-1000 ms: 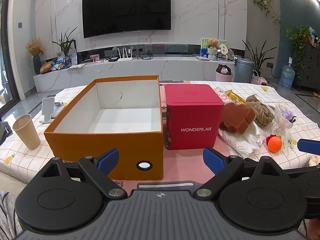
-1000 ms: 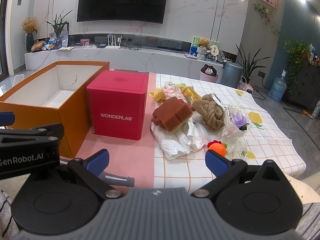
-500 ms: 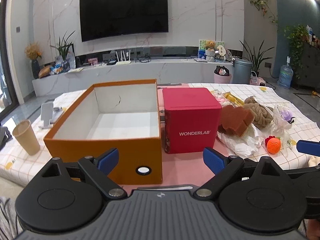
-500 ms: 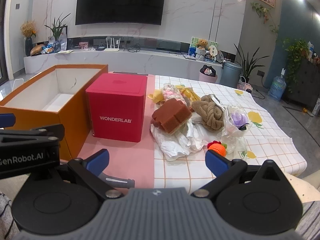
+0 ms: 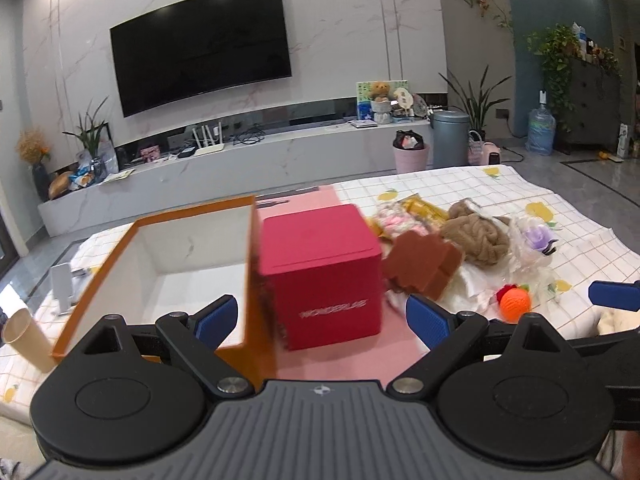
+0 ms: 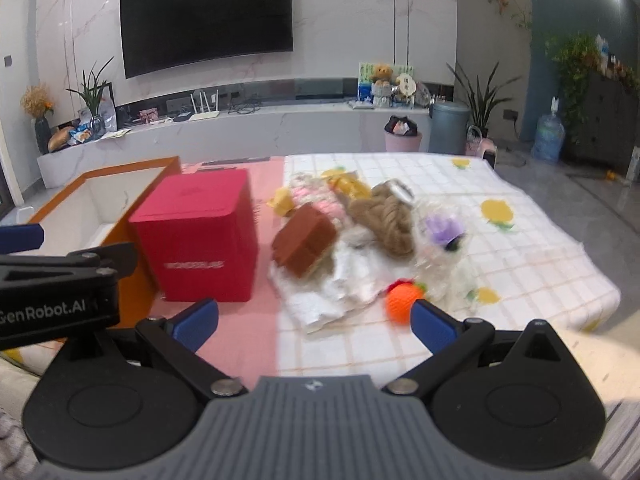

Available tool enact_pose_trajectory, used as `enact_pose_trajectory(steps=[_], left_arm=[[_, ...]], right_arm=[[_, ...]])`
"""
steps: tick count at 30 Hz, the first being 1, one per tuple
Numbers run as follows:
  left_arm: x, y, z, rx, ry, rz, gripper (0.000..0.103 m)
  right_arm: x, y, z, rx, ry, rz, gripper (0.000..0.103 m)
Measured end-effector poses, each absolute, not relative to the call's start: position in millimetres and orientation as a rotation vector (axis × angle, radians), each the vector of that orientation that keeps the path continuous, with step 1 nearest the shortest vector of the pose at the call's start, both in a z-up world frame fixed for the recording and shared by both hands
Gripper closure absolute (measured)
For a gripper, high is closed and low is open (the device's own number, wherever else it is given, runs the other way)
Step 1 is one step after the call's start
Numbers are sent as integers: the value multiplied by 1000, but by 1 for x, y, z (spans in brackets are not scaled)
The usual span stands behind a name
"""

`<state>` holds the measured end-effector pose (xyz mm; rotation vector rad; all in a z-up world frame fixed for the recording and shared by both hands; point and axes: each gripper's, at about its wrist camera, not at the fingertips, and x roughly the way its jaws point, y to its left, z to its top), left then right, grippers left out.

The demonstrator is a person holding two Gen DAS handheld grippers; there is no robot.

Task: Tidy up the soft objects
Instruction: 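Grasp the brown bear sponge with the left tool while the right tool grasps the orange crocheted fruit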

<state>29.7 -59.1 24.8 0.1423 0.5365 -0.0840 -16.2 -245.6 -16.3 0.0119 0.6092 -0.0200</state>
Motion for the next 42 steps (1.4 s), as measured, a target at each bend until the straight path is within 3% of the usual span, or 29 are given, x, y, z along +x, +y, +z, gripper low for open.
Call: enact_pose_trajectory(steps=[10, 12, 15, 18, 24, 29, 35, 42], left_arm=[[75, -96, 19, 161, 541, -156, 0], [83, -104, 14, 173, 519, -151, 0], [97, -115, 2, 188, 510, -154, 0], [106, -121, -14, 200, 526, -207, 0], [110, -121, -37, 203, 585, -250, 0], [115, -112, -45, 95, 599, -280, 0], [110, -109, -54, 74, 547, -300, 0], [92, -140, -63, 252, 416, -244, 0]], right_arm=[[54, -294, -23, -101, 692, -46, 4], [74, -299, -33, -104, 735, -35, 11], [104, -306, -56, -80, 842, -1, 14], [130, -314, -77, -48, 935, -4, 27], [147, -327, -99, -14, 1005, -37, 31], [156, -323, -112, -27, 1048, -39, 55], [153, -331, -109, 2, 1055, -50, 56], [153, -339, -110, 11, 1086, -131, 56]])
